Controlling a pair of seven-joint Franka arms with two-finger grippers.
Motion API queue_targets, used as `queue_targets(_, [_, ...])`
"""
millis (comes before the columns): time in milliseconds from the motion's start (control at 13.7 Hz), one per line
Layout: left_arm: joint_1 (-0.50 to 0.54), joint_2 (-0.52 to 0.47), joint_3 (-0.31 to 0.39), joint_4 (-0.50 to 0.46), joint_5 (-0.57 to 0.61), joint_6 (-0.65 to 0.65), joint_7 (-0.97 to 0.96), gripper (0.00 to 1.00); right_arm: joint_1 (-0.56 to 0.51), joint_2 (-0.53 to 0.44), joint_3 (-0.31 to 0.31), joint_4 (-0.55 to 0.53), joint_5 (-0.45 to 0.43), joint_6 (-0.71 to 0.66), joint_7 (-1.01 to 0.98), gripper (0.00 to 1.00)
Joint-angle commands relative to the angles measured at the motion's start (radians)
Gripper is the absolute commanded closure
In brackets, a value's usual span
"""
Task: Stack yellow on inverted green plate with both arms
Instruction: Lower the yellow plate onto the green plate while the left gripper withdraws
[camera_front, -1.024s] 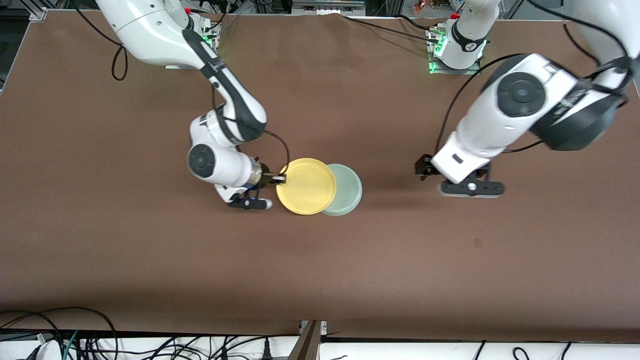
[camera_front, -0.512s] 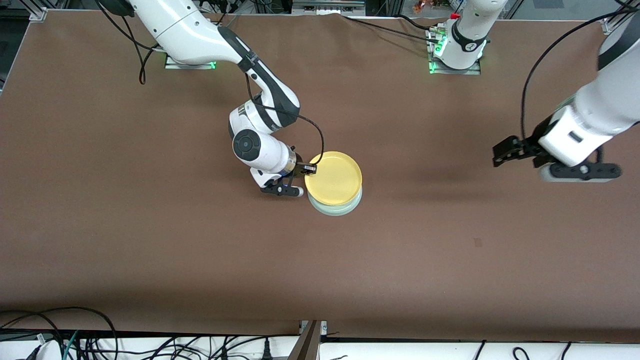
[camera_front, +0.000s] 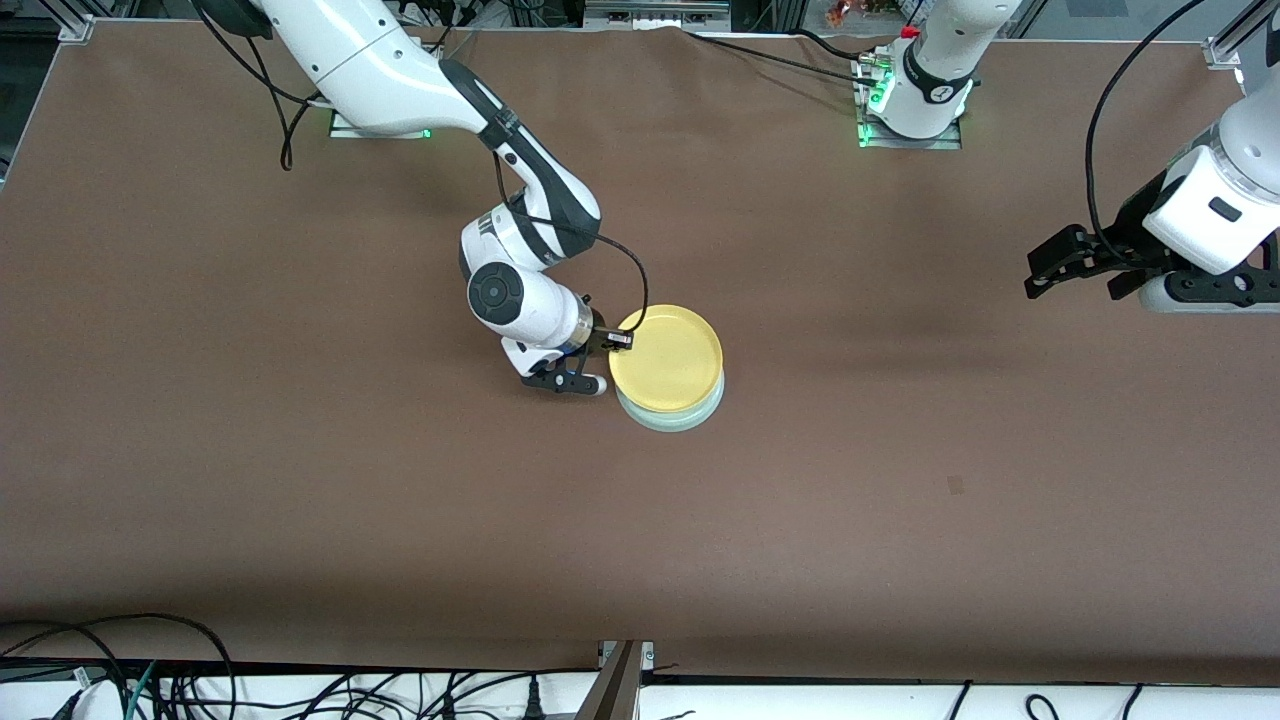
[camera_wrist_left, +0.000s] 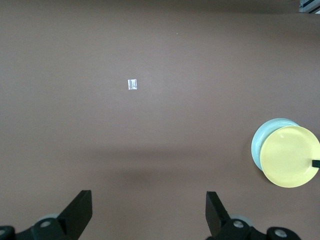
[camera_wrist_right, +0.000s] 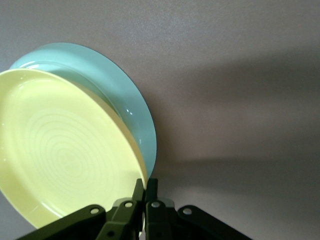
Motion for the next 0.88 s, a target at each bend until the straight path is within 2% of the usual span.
queue_targets(0, [-0.043,-0.046,0.031,0.067,-0.033,0.001,0.016,0.0,0.016,0.027,-0.003,0.021,0.014,0.033,0.014,1.0])
queue_targets(73, [-0.06,-0.113,0.056,0.088,-0.065,-0.005,0.054,0.0,0.016,0.027,-0.003,0.021,0.014,0.039,0.016,1.0])
queue_targets(146, [-0.071,-0.132,0.063,0.131,-0.088,-0.02,0.082,0.0,0.016,0.027,-0.003,0.021,0.014,0.039,0.016,1.0])
queue_targets(220, [-0.095,-0.172,0.114,0.189,-0.128,-0.036,0.135,0.0,0.016,0.027,-0.003,0.021,0.014,0.039,0.016,1.0])
queue_targets(439, [-0.28,-0.38,0.51,0.324,-0.396,-0.074,0.339,0.0,0.016,0.027,-0.003,0.022,0.014,0.039,0.018,1.0])
queue_targets(659, [-0.48,-0.557,0.926,0.335,-0.631,-0.08,0.477,0.0,0.016,0.035,-0.003,0.036,0.015,0.04,0.018,1.0])
queue_targets(805, [-0.702,-0.64,1.275,0.306,-0.726,-0.088,0.559,0.0,0.031,0.05,-0.004,0.058,0.006,0.04,0.045,1.0])
